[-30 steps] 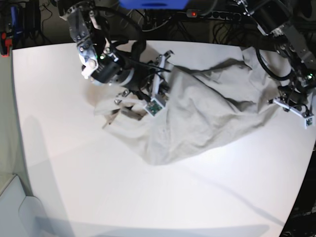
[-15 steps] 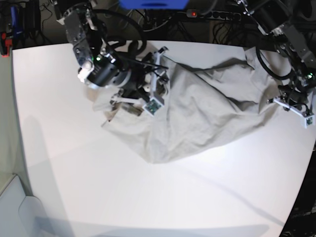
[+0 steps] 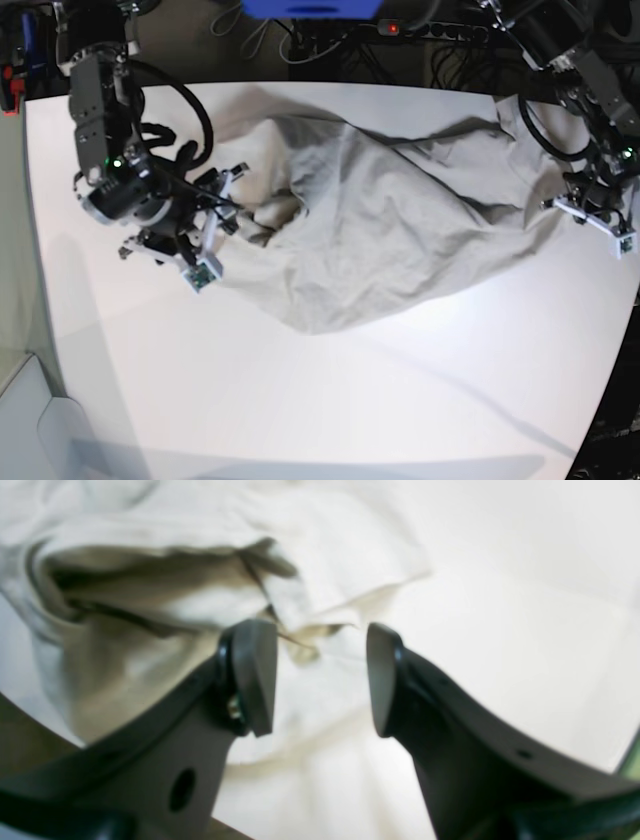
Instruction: Layout the t-shirt on the table in an organized manner, then fold the t-shirt properly
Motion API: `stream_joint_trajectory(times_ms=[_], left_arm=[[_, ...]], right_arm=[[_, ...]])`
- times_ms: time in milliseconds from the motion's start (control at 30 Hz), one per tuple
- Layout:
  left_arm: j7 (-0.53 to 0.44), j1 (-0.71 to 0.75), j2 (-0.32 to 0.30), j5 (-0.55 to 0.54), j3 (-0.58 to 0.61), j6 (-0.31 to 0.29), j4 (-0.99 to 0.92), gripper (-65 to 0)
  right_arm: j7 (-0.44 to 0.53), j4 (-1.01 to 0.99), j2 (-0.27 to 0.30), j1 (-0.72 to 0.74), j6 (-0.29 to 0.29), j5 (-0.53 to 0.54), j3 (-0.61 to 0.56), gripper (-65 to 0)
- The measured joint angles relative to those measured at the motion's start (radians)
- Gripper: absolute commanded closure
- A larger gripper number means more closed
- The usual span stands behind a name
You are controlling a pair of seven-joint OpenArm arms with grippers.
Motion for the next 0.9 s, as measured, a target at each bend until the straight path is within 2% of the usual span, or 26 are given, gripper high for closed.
stream_joint_trajectory(times_ms=[133,267,367,400,600,733,900], left_arm=[[0.0,0.0,0.0,0.001,0.0,0.0,0.0,-0.3],[0.0,-0.003,0.0,-0.003,0.001,0.0,0.001,-0.3],[0.0,-0.001,-0.001,-0.003,-0.001,0.0,0.002,-0.3],[0.0,0.0,-0.001,0.004,-0.001,0.0,0.002,-0.3],[0.004,0.001,0.016,0.001,0.0,0.0,0.004,-0.3],[0.003,0.003,0.016,0.001,0.0,0.0,0.005,-0.3],[0.003,0.003,0.016,0.001,0.0,0.0,0.005,-0.3]], right_arm=[[-0.004,-0.021,0.008,0.042,0.0,-0.013,0.06,-29.8],[0.01,-0.166,-0.039,0.162,0.0,0.001,0.058,-29.8],[0.006,-0.365,-0.074,0.253,0.001,-0.017,0.058,-29.8],[0.024,-0.434,-0.084,0.283,0.003,-0.018,0.058,-29.8],[0.29,-0.805,-0.089,0.395,0.003,-0.01,0.049,-29.8],[0.362,-0.982,-0.083,0.444,0.002,-0.012,0.049,-29.8],[0.404,-1.048,-0.084,0.455,0.003,-0.011,0.056,-29.8]])
